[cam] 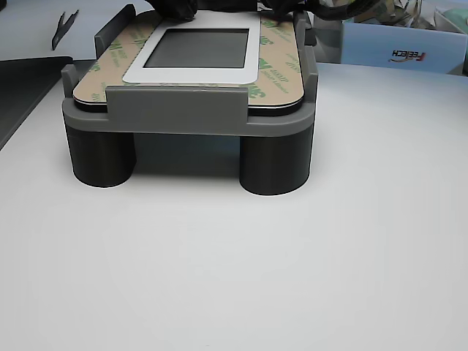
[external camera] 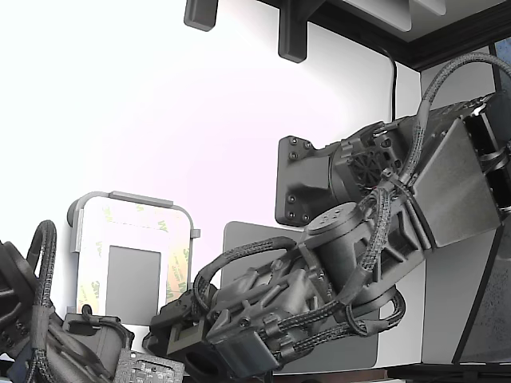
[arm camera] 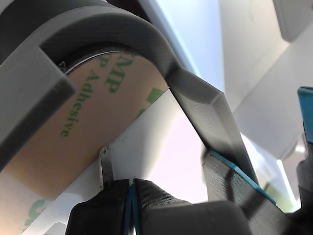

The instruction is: Peel off protective film from adhesive tape.

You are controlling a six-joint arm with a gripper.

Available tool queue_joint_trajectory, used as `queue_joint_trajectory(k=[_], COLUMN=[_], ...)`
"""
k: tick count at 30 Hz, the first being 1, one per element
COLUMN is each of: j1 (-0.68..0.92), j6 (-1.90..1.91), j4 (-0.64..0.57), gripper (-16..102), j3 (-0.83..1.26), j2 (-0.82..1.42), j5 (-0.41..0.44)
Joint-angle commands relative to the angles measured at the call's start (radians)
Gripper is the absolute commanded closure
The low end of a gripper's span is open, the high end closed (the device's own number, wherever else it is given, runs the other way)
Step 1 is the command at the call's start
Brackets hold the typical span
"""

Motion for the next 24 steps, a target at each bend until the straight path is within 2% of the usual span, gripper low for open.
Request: queue_joint_trajectory(k=[1,24], j1=[-0.006,-0.008], j6=[0.002,-0.023], j4=[-0.003,-0.017], gripper=[93,93], j3=[-0.021,-0.021], j2=[0.028,0.020], j5=[0.000,-0.002])
